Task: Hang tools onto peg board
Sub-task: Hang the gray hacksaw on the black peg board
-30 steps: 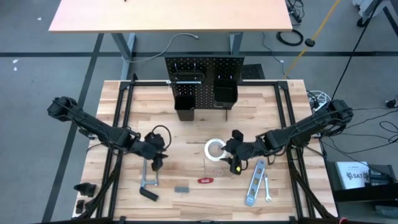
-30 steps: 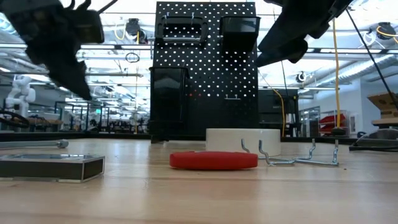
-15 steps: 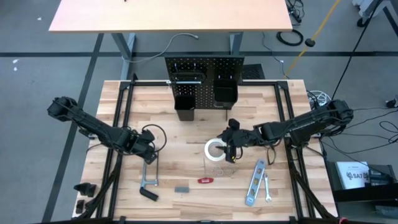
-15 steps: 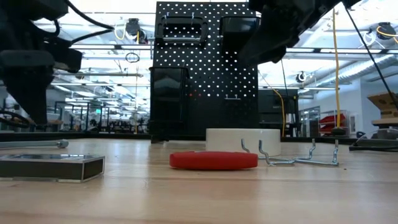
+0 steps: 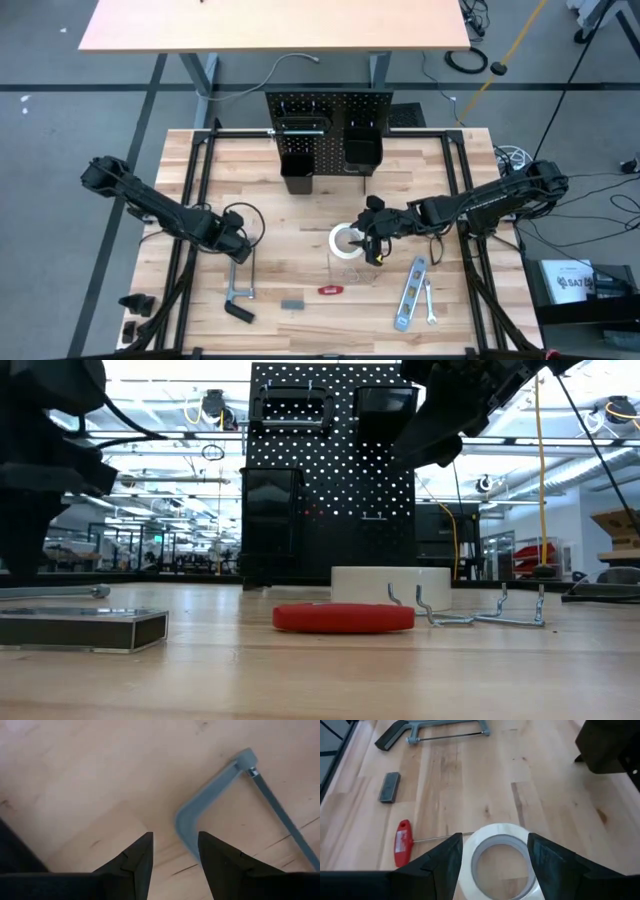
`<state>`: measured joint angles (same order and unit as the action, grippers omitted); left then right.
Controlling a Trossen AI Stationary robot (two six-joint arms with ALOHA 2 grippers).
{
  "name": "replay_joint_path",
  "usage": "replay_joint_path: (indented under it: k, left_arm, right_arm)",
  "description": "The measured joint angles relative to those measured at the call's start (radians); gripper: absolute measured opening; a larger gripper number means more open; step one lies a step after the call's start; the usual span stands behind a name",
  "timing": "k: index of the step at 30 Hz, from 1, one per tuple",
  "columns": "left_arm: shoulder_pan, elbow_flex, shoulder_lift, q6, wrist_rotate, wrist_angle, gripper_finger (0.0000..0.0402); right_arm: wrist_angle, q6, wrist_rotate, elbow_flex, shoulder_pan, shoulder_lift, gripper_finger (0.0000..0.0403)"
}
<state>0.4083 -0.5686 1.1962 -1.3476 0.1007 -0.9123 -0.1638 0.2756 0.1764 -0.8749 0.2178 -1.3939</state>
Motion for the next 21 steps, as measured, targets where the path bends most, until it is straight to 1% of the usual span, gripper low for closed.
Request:
replay_joint_path:
  k: [4, 11, 14, 17, 21]
  left_arm:
    - [0.007, 0.000, 0.044, 0.000, -0.021, 0.037, 0.0160]
    - [0.007, 0.000, 0.105, 0.000, -0.048, 0.042, 0.0160]
    - [0.007, 0.001, 0.123, 0.006, -0.053, 0.080, 0.0160]
    - [0.007, 0.008, 0.132, 0.045, -0.051, 0.124, 0.0159]
    - [0.007, 0.008, 0.139, 0.053, -0.050, 0.121, 0.0151]
  right_arm:
    - [-0.008, 0.001, 0.000, 0.000, 0.014, 0.000, 0.0217]
    - [-0.008, 0.000, 0.003, 0.000, 0.018, 0.000, 0.0217]
    - [-0.004, -0.003, 0.005, 0.000, 0.018, 0.000, 0.0217]
    - [-0.004, -0.004, 0.006, 0.000, 0.018, 0.000, 0.0217]
    - [0.000, -0.028, 0.006, 0.000, 0.017, 0.000, 0.0217]
